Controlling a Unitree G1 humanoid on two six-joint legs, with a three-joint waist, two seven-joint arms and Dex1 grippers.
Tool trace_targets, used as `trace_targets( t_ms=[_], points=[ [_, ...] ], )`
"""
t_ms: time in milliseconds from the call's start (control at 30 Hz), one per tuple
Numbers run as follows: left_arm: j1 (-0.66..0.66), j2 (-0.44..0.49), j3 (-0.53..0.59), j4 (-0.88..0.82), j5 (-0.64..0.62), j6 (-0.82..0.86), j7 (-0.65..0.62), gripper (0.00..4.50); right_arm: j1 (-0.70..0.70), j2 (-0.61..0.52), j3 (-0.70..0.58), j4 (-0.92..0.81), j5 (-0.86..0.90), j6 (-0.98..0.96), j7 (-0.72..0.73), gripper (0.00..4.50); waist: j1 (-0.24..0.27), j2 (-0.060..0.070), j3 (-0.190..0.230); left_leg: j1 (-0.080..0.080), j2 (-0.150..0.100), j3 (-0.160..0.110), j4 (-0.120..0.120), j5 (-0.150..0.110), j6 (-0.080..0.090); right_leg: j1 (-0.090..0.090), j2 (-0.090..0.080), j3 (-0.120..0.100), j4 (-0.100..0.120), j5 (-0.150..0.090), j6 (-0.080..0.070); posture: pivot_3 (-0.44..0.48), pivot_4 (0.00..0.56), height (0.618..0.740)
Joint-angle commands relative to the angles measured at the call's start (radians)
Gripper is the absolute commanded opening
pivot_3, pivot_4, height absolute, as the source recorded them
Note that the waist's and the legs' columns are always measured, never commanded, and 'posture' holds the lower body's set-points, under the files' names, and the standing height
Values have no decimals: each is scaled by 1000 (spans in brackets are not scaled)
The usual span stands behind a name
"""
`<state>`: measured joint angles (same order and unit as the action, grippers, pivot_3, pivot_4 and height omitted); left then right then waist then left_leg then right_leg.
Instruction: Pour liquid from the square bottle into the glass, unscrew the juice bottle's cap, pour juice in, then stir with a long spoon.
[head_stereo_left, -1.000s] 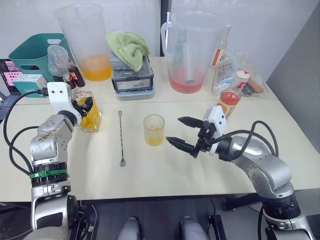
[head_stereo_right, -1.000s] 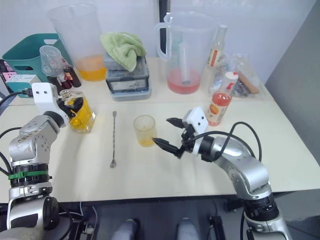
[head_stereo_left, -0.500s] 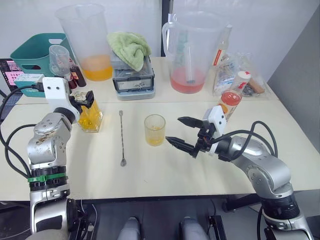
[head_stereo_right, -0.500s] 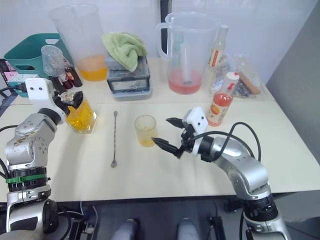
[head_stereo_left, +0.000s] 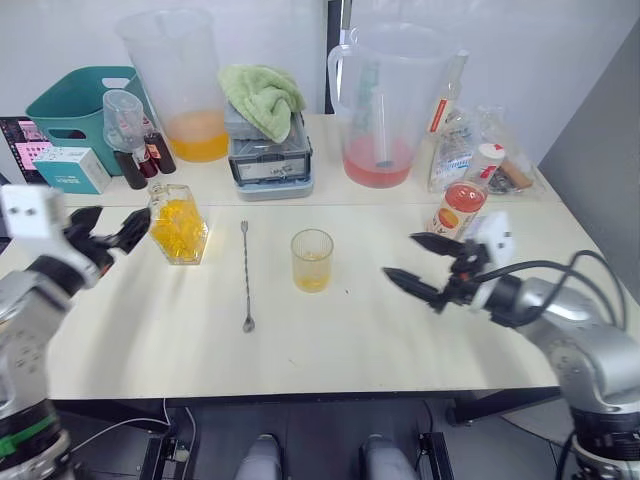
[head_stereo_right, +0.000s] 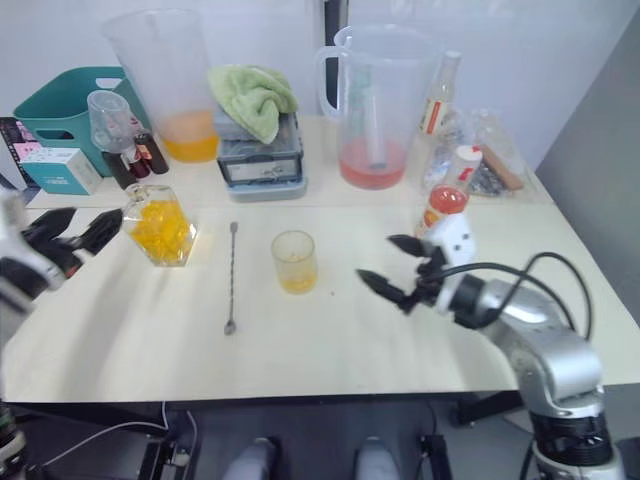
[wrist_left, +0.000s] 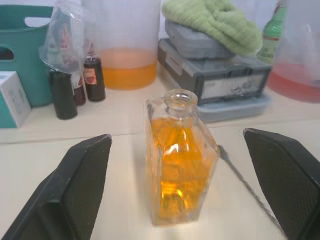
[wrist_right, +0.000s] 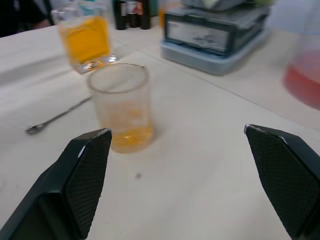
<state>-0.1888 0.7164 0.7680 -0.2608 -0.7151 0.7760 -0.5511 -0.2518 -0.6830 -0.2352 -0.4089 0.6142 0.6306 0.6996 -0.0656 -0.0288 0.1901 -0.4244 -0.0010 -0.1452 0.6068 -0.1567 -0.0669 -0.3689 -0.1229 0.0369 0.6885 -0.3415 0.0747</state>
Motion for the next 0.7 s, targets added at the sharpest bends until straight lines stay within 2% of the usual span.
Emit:
trace_targets(
  t_ms=[33, 200, 333, 700],
  points=[
    [112, 59, 144, 130, -30, -102, -193, 4471, 84, -16, -143, 100, -5, -87, 37, 4500, 4, 0, 0, 1, 0, 1, -1, 0, 0, 2, 0, 0, -2, 0, 0, 0, 150, 740],
    [259, 93, 149, 251, 20, -232, -346, 4471, 190, -29, -241, 234, -55, -193, 57, 4500, 22, 0, 0, 2, 0, 4, -1, -1, 1, 3, 0, 3, -3, 0, 0, 0, 150, 740],
    [367, 60, 112, 307, 53, -302, -413, 4471, 263, -42, -325, 306, -88, -254, 44, 4500, 24, 1, -1, 3, 1, 6, -1, -2, 2, 3, 0, 4, -4, 0, 0, 0, 150, 740],
    [357, 12, 44, 394, 95, -476, -409, 4471, 311, -26, -345, 299, -92, -291, 27, 4500, 21, 1, -1, 6, 2, 8, -2, -2, 3, 5, 0, 6, -4, 0, 0, 0, 150, 740]
  ],
)
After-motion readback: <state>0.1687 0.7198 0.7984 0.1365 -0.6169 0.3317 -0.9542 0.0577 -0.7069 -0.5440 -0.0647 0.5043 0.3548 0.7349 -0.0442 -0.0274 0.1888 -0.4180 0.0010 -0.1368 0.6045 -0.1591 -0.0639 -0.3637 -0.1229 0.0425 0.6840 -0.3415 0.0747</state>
